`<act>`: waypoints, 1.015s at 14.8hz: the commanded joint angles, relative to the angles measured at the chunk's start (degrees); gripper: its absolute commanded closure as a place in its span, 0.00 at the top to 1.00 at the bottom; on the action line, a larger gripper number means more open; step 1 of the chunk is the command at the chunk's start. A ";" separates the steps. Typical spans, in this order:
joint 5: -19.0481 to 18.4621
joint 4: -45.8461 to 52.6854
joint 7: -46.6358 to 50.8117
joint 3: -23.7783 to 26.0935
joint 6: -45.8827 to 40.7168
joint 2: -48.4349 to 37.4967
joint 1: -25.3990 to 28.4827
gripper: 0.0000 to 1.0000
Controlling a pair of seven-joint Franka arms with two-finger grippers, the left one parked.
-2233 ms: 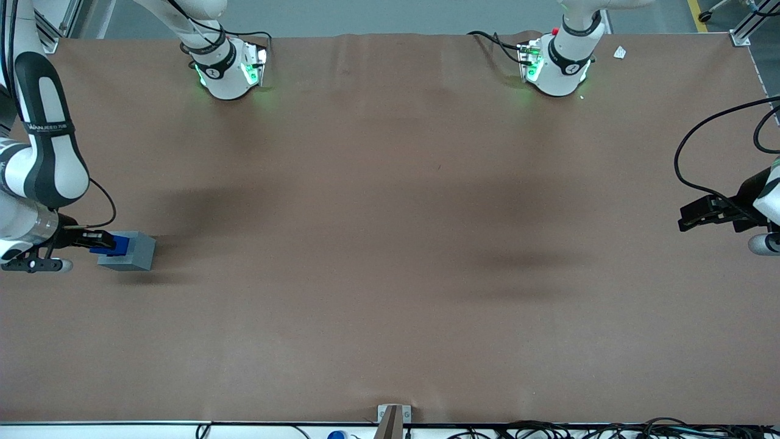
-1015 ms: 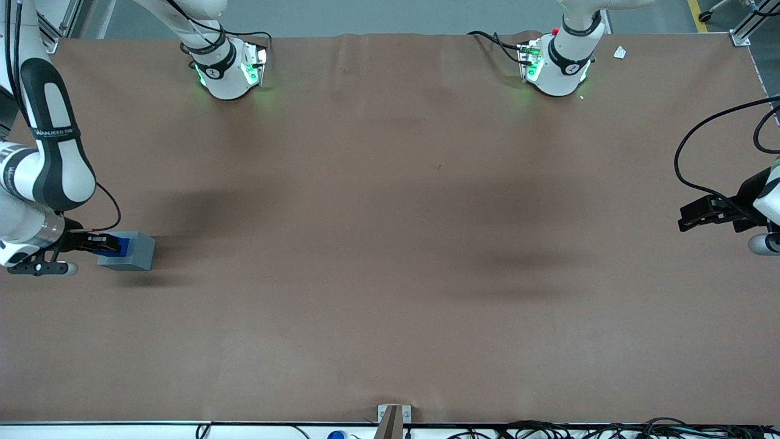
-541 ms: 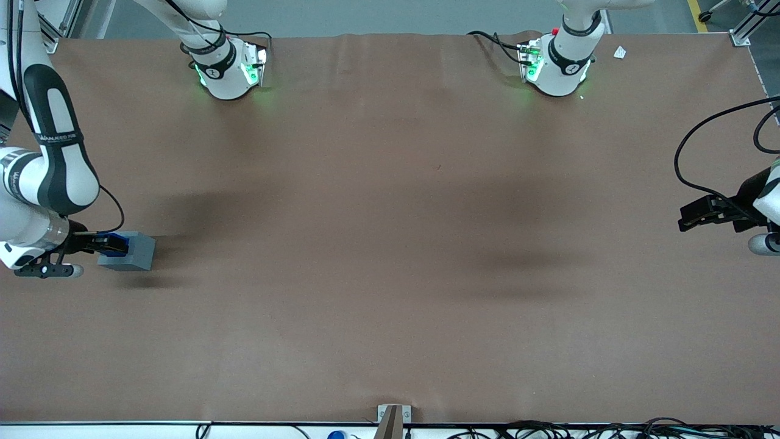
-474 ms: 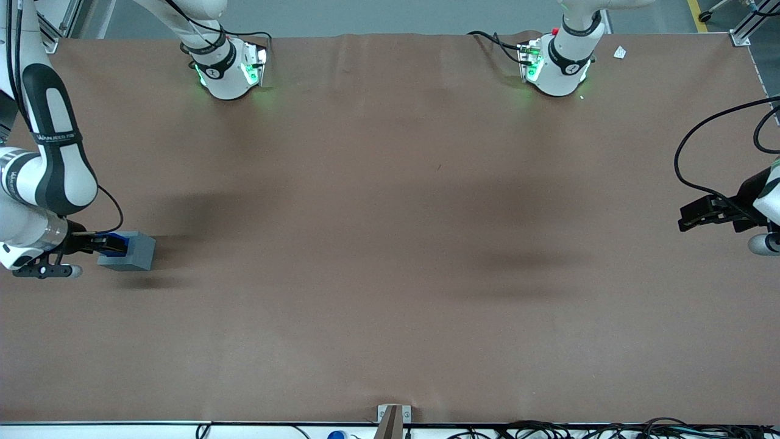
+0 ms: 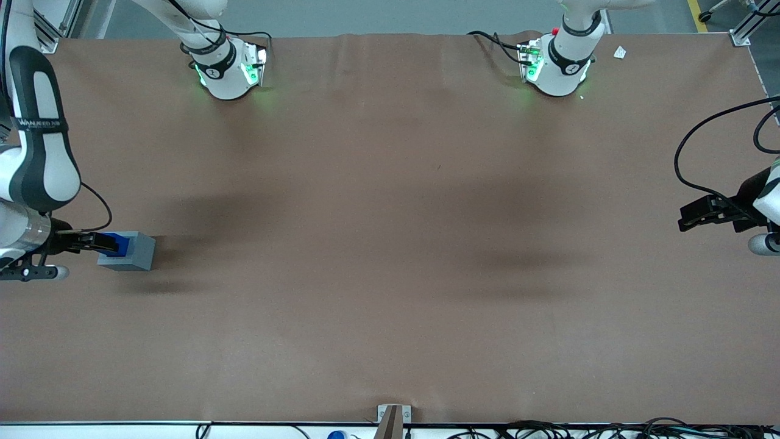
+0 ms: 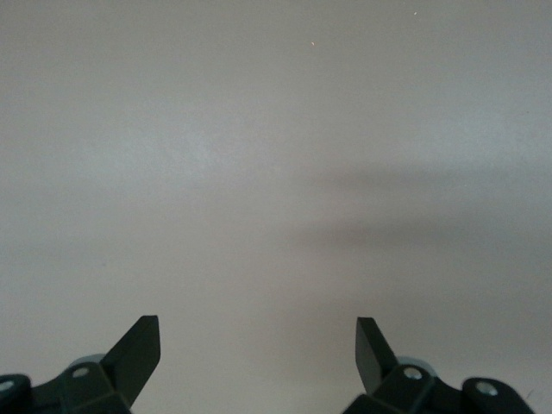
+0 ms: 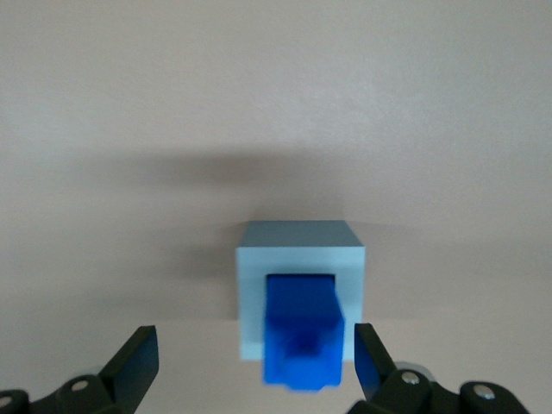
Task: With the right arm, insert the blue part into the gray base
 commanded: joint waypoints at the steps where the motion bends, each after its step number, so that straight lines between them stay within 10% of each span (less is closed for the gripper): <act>1: 0.58 -1.34 3.58 -0.14 -3.72 -6.02 2.57 1.00; 15: 4.27 0.34 8.51 -0.14 -18.24 -20.79 10.66 1.00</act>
